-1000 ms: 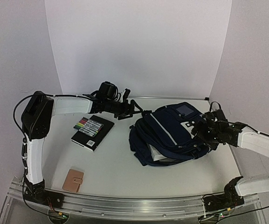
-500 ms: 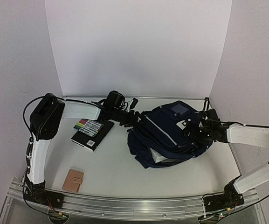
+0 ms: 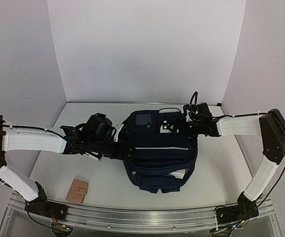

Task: Pack the student bag
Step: Adjust the student bag at the center of the board, then zip the student bag at the center of the board.

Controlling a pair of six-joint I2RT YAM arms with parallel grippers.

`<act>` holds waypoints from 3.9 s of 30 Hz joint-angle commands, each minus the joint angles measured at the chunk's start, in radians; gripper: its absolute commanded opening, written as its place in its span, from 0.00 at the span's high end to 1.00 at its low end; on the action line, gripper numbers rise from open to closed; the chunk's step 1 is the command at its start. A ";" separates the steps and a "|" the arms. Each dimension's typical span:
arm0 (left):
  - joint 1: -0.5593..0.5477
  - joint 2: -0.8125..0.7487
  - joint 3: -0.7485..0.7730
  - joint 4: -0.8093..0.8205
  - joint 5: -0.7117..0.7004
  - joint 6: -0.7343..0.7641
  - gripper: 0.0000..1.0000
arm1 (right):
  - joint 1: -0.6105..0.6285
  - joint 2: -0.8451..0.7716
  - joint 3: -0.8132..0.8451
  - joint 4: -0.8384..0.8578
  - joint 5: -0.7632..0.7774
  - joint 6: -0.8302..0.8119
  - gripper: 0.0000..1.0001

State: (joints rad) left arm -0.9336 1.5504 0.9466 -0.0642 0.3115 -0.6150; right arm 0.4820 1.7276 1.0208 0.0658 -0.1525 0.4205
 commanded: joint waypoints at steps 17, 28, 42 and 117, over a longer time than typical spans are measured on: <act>0.067 -0.221 -0.192 -0.035 -0.164 -0.429 0.12 | 0.406 -0.473 -0.021 -0.272 0.213 0.296 0.24; 0.079 -0.112 -0.295 0.192 -0.096 -0.566 0.27 | 0.882 -0.274 0.045 -0.205 0.318 0.478 0.43; 0.078 0.058 -0.277 0.316 -0.066 -0.598 0.61 | 0.948 0.020 0.091 -0.133 0.424 0.701 0.53; 0.474 0.018 -0.031 0.104 0.000 -0.117 1.00 | 0.994 -0.032 -0.107 -0.285 0.388 0.806 1.00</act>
State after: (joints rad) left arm -0.5391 1.4991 0.7594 -0.0827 0.4319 -0.8560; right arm 1.4479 1.7067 0.9655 -0.0755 0.2751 1.1818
